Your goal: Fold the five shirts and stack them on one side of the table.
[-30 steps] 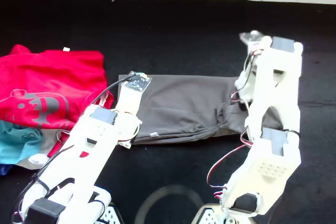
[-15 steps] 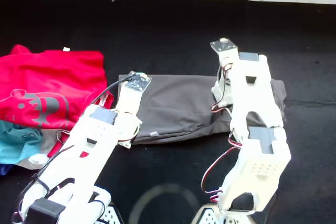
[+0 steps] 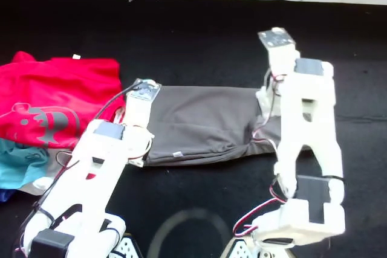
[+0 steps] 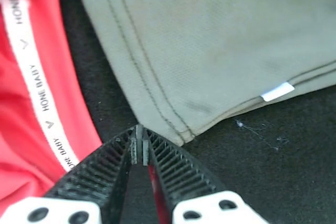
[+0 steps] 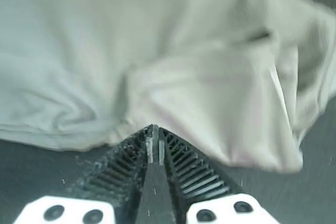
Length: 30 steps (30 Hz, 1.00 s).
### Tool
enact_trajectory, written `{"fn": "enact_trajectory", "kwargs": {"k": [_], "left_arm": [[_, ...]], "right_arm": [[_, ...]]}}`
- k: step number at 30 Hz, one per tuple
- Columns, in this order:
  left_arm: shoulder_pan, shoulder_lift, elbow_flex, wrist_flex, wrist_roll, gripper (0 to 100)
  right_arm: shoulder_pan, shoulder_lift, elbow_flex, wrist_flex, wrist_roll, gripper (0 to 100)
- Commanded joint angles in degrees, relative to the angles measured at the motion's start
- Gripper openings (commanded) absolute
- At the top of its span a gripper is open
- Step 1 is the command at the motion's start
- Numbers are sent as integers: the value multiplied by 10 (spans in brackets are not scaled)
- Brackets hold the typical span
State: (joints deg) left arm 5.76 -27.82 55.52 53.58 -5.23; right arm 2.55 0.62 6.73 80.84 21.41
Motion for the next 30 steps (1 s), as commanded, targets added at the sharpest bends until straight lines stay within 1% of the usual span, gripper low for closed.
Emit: {"fn": "enact_trajectory", "kwargs": {"k": [1,5,9,11,14,18,23,26,28,30], "left_arm": [[-5,-18,-2,-8,-4,8],[-3,-18,-2,-8,-4,8],[-2,-18,-4,-9,-4,8],[-2,-18,-4,-9,-4,8],[-6,-19,-5,-5,-4,8],[-16,-19,-16,-5,-4,8],[-49,-14,-67,-5,-4,17],[-82,-13,-93,-5,-4,95],[-98,-13,-100,-8,-4,160],[-106,-12,-99,-9,-4,198]], "right_arm": [[75,-31,43,-29,26,6],[162,-30,111,-136,63,6],[176,-30,211,-229,113,6],[181,-30,247,-267,122,6],[211,-31,276,-312,124,6],[252,-36,270,-298,125,6],[240,-44,226,-233,121,6],[229,-86,198,-191,116,6],[221,-133,182,-169,88,6],[213,-189,167,-150,69,6]]}}
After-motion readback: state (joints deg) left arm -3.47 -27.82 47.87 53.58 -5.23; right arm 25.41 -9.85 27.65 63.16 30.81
